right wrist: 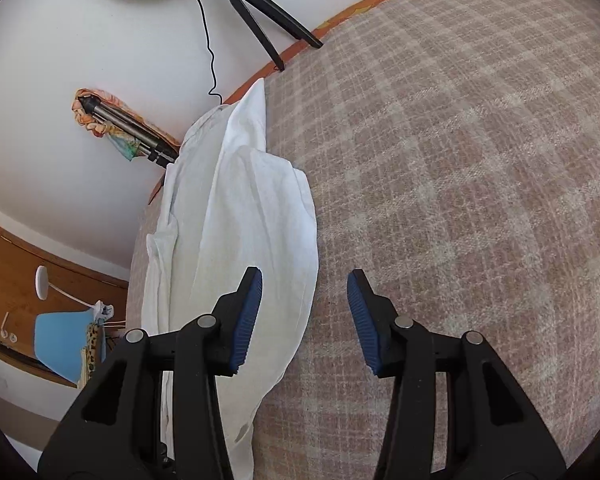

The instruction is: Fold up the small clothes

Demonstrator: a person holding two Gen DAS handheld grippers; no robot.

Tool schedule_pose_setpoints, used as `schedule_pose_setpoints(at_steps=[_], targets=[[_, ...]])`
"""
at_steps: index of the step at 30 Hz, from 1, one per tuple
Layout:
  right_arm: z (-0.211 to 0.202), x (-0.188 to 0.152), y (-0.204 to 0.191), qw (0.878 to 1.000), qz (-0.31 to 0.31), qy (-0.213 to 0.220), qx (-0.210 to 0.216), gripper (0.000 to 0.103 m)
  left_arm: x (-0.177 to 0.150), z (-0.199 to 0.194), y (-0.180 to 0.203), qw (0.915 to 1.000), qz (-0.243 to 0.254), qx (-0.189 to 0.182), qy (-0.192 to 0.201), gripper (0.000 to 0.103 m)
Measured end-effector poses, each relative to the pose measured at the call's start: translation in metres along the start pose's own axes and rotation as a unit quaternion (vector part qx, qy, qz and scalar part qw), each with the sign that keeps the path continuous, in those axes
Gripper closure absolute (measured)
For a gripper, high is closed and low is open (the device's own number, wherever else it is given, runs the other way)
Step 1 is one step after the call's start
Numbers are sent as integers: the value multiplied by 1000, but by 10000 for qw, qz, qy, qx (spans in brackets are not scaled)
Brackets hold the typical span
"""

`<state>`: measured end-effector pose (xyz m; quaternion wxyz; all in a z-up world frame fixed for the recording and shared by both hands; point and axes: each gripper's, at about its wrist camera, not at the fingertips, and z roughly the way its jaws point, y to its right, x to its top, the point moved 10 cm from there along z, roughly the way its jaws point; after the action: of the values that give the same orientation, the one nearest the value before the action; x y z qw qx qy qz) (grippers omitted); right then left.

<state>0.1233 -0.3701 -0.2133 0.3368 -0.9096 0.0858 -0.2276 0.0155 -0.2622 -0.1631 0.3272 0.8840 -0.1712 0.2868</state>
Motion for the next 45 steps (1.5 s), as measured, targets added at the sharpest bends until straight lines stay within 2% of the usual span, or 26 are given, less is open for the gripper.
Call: schedule_pose_setpoints(at_steps=[3, 6, 7, 8, 9, 12, 18, 26, 32, 36, 38, 39, 42, 45], targets=[[29, 6, -3, 9997, 164, -128, 128, 56, -1, -8, -3, 9999, -121, -48, 68, 96], [44, 11, -19, 9996, -34, -156, 220, 57, -5, -14, -8, 9997, -216, -69, 83, 98], [49, 12, -25, 9995, -97, -196, 216, 74, -6, -16, -10, 9997, -235, -44, 99, 98], [52, 11, -31, 9994, -160, -214, 198, 87, -7, -18, -12, 9996, -274, -43, 111, 98], [57, 10, -38, 9992, -231, -290, 154, 95, -8, -19, -15, 9994, -326, -50, 112, 98], [61, 8, -57, 9969, -681, -285, -258, 97, -13, -23, -23, 9990, -443, -51, 104, 98], [56, 6, -103, 9930, -1016, -301, -526, 98, -17, -42, -33, 9980, -575, -141, 214, 98], [76, -1, -151, 9823, -1396, -479, -1151, 98, -10, -88, -61, 9970, -599, 19, 482, 98], [124, -23, -194, 9721, -1725, -749, -1401, 98, 6, -132, -105, 9927, -729, 339, 904, 98], [160, -45, -200, 9621, -1853, -1088, -1677, 98, 9, -155, -131, 9889, -839, 584, 1074, 98], [171, -52, -198, 9587, -1850, -1274, -1746, 95, 11, -166, -141, 9869, -937, 637, 1151, 98], [174, -54, -197, 9593, -1799, -1333, -1720, 93, 12, -171, -145, 9860, -975, 655, 1186, 98], [167, -53, -200, 9692, -1480, -1448, -1331, 76, 18, -182, -153, 9846, -1006, 695, 1250, 98], [135, -51, -216, 9791, -1275, -1406, -729, 72, 25, -190, -156, 9848, -922, 735, 1273, 98]])
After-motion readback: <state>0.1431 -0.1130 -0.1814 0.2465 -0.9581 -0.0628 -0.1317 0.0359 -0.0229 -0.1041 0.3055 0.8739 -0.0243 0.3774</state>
